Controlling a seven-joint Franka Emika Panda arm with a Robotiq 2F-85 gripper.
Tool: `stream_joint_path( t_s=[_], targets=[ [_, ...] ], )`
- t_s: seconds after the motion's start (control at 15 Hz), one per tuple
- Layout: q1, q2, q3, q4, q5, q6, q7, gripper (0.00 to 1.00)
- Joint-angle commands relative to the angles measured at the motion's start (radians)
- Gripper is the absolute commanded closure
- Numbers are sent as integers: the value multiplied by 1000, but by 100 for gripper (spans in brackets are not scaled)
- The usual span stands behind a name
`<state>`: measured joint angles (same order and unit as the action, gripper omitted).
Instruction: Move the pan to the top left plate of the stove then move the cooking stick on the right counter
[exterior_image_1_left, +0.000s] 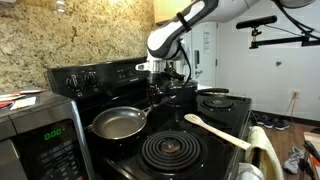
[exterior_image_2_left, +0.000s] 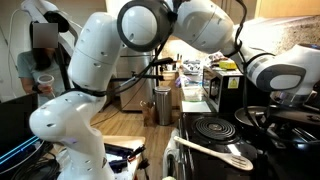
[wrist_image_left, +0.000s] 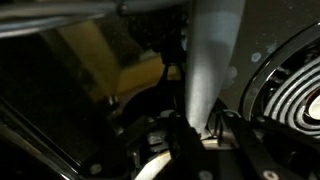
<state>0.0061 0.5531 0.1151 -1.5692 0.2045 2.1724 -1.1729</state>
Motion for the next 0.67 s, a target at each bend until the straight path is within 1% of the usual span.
stream_joint_path(
  t_s=[0.0, 0.27, 0.6],
  targets=[
    [0, 4, 6, 32, -45, -1, 59, 94],
    [-33, 14, 38, 45, 4, -102, 26, 94],
    [-61, 32, 68, 64, 69, -189, -3, 94]
  ],
)
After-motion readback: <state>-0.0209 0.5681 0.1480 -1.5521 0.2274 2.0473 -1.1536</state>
